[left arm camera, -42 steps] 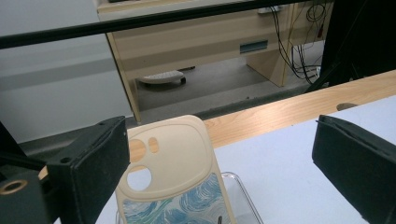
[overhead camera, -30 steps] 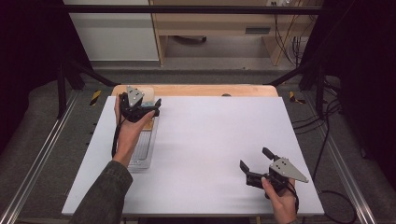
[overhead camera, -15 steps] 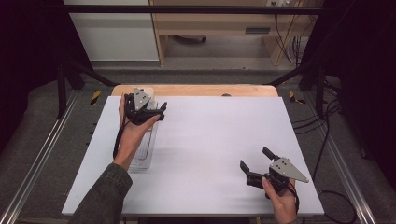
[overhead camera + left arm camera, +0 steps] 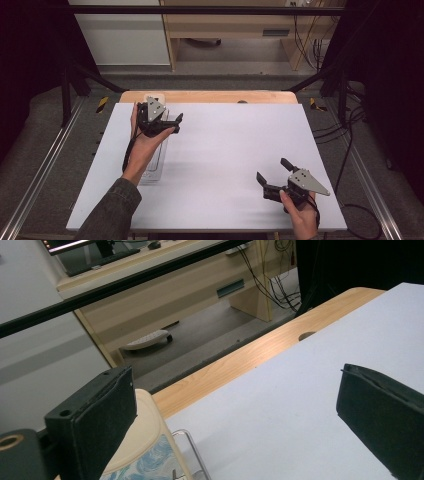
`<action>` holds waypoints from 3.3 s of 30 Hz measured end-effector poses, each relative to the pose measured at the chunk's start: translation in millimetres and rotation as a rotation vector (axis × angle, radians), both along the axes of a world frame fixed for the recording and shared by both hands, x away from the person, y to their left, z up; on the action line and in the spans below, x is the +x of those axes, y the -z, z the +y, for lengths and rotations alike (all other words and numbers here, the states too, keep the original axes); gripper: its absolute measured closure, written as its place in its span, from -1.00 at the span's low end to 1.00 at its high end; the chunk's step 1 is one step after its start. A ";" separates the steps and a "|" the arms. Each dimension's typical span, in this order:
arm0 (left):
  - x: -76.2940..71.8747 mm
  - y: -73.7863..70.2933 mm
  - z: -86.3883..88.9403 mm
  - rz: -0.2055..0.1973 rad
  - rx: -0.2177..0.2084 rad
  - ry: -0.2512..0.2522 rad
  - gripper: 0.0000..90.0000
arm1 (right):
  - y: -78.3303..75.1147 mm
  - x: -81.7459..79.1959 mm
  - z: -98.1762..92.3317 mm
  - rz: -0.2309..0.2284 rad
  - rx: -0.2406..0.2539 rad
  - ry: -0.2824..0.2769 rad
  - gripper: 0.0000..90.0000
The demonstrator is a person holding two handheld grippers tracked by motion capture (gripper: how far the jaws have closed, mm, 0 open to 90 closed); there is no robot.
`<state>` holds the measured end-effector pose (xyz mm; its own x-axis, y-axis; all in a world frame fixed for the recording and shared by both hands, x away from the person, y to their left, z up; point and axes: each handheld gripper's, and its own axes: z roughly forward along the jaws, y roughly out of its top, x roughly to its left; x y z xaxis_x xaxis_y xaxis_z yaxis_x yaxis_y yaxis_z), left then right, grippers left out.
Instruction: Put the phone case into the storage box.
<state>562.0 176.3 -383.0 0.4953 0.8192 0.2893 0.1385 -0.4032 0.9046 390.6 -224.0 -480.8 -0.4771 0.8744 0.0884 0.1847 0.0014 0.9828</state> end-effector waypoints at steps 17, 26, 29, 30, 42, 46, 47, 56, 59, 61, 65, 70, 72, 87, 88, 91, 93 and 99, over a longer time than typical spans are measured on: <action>-20.0 -5.1 -17.9 -0.001 0.009 0.086 -0.94 | -0.4 -0.5 0.7 -0.001 -0.009 -0.002 -0.93; -32.7 -5.5 -26.2 0.000 0.001 0.128 -0.95 | -0.1 -0.2 0.7 0.002 -0.011 0.000 -0.93; -34.2 -5.5 -28.1 0.002 0.000 0.131 -0.95 | -0.2 -0.4 0.9 0.000 -0.012 -0.001 -0.93; -35.2 -5.4 -29.1 0.002 0.000 0.135 -0.95 | -0.2 -0.4 0.9 0.000 -0.012 -0.001 -0.93; -47.4 -0.8 -38.5 0.006 -0.009 0.176 -0.95 | -0.1 -0.4 1.2 0.001 -0.013 -0.001 -0.93; -51.2 1.4 -42.0 0.010 -0.009 0.191 -0.95 | 0.0 -0.4 1.1 0.001 -0.014 0.001 -0.93; -51.2 1.4 -42.0 0.010 -0.009 0.191 -0.95 | -0.1 -0.5 1.2 0.002 -0.014 0.001 -0.93; -58.5 6.5 -45.5 0.019 -0.003 0.211 -0.95 | 0.0 -0.5 1.4 0.002 -0.016 0.000 -0.93; -61.9 9.1 -46.4 0.023 -0.006 0.219 -0.95 | 0.2 -0.5 1.5 0.002 -0.017 -0.001 -0.93; -63.7 10.6 -46.7 0.027 -0.008 0.224 -0.95 | 0.3 -0.5 1.8 0.003 -0.018 -0.001 -0.93; -68.6 13.5 -47.6 0.030 -0.010 0.233 -0.95 | 0.4 -0.5 2.2 0.002 -0.022 -0.004 -0.93; -73.4 14.7 -47.4 0.036 -0.006 0.240 -0.95 | 0.5 -0.7 2.1 0.001 -0.025 -0.008 -0.93; -76.7 15.0 -46.2 0.039 -0.003 0.244 -0.95 | 0.7 -0.8 2.6 0.001 -0.027 -0.008 -0.93; -94.9 13.6 -42.7 0.038 -0.011 0.267 -0.95 | 0.7 -0.9 4.9 -0.001 -0.036 -0.013 -0.93; -96.3 13.9 -42.1 0.040 -0.014 0.268 -0.95 | 0.7 -0.9 5.1 -0.001 -0.037 -0.013 -0.93; -100.8 14.7 -40.5 0.040 -0.019 0.272 -0.95 | 0.8 -0.9 5.4 0.002 -0.038 -0.014 -0.93; -103.8 15.2 -38.7 0.041 -0.024 0.273 -0.95 | 0.9 -0.9 5.5 0.002 -0.039 -0.014 -0.93; -110.7 17.5 -33.0 0.035 -0.036 0.268 -0.95 | 1.0 -0.7 5.7 0.001 -0.039 -0.014 -0.93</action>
